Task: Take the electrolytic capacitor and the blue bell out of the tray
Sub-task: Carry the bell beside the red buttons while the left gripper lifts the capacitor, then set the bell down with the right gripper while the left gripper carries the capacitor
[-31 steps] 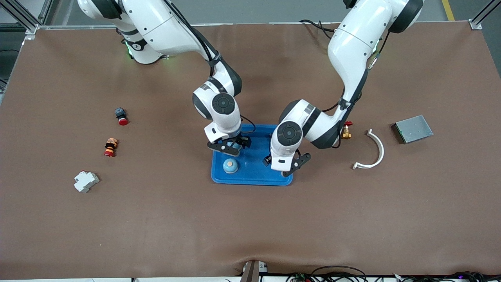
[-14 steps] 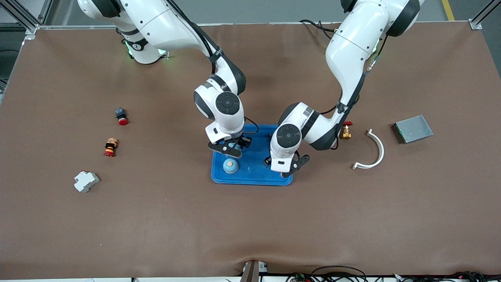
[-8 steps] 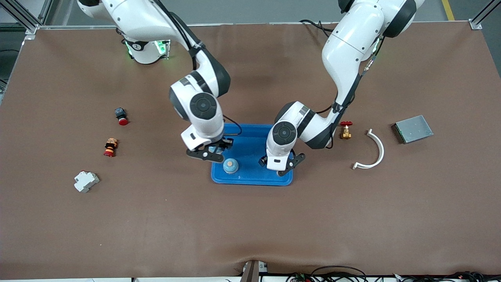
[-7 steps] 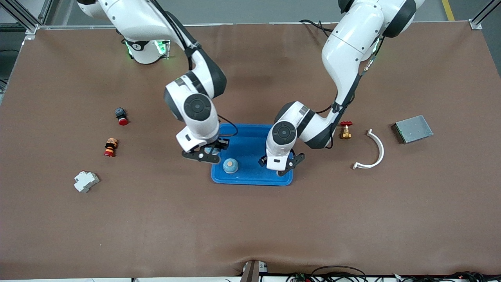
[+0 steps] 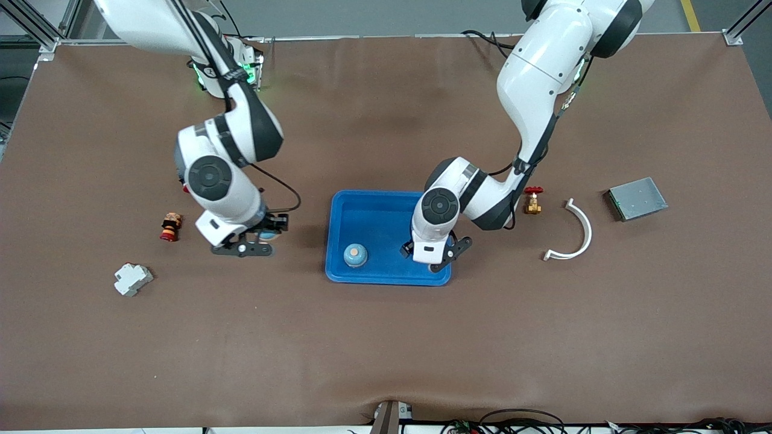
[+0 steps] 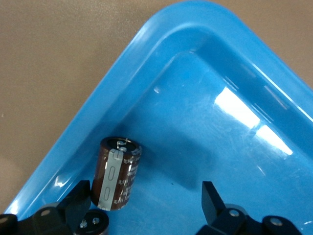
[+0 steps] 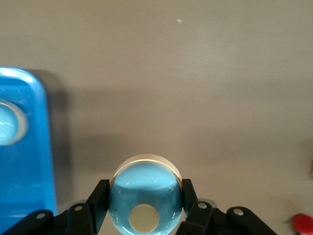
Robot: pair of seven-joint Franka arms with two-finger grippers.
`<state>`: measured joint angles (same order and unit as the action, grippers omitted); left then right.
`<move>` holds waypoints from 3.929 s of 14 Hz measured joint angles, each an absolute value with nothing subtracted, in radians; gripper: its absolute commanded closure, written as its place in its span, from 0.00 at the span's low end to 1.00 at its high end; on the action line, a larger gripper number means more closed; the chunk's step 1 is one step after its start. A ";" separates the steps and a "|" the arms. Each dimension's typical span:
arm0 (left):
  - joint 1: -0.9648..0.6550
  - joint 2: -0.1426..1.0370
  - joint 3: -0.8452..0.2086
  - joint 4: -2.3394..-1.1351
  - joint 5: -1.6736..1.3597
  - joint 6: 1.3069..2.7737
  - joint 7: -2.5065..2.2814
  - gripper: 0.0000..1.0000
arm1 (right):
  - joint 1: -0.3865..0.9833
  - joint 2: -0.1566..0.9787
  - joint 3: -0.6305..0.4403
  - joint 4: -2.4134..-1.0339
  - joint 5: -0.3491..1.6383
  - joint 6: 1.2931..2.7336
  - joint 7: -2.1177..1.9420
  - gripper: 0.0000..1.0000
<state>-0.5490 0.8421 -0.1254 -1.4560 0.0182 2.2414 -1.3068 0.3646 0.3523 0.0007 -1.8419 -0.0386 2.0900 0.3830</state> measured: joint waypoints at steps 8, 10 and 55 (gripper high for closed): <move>-0.546 0.842 -0.114 -1.456 0.018 2.241 -1.307 0.48 | 0.223 0.260 0.001 -2.110 -0.037 2.347 0.131 1.00; -0.545 0.842 -0.114 -1.456 0.018 2.241 -1.307 0.65 | 0.194 0.260 0.001 -2.177 -0.037 2.445 0.083 1.00; 0.004 0.268 -0.155 -2.038 0.077 2.234 -0.118 1.00 | 0.314 0.424 0.005 -1.836 0.014 2.253 0.307 0.00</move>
<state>0.0037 0.2679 -0.1550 -2.0377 0.0769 2.2338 -0.1181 0.3136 0.4238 0.0051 -1.8363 0.0138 2.2530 0.3066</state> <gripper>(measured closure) 0.661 0.000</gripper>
